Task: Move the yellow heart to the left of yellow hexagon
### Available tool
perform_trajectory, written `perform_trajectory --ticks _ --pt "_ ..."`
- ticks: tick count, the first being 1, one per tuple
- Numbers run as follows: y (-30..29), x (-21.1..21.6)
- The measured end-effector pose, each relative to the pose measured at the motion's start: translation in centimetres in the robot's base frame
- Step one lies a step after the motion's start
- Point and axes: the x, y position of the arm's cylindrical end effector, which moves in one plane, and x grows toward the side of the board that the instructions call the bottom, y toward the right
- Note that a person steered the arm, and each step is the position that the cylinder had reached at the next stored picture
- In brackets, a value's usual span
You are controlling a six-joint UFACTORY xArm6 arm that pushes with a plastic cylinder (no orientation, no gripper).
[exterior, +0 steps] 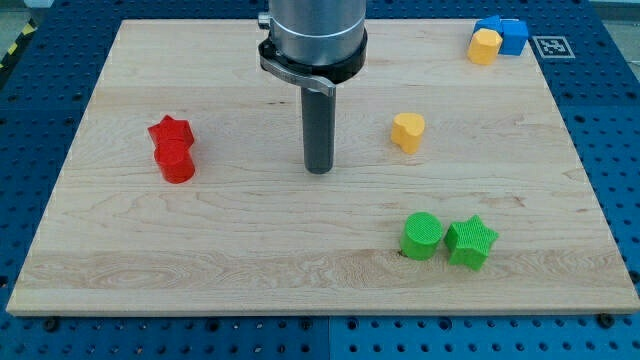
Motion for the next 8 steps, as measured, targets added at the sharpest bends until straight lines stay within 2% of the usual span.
perform_trajectory --ticks 3,4,6,8 --pt "15.1 -4.0" --pt "16.3 -5.0" --pt "12.1 -5.3" --pt "12.7 -7.2"
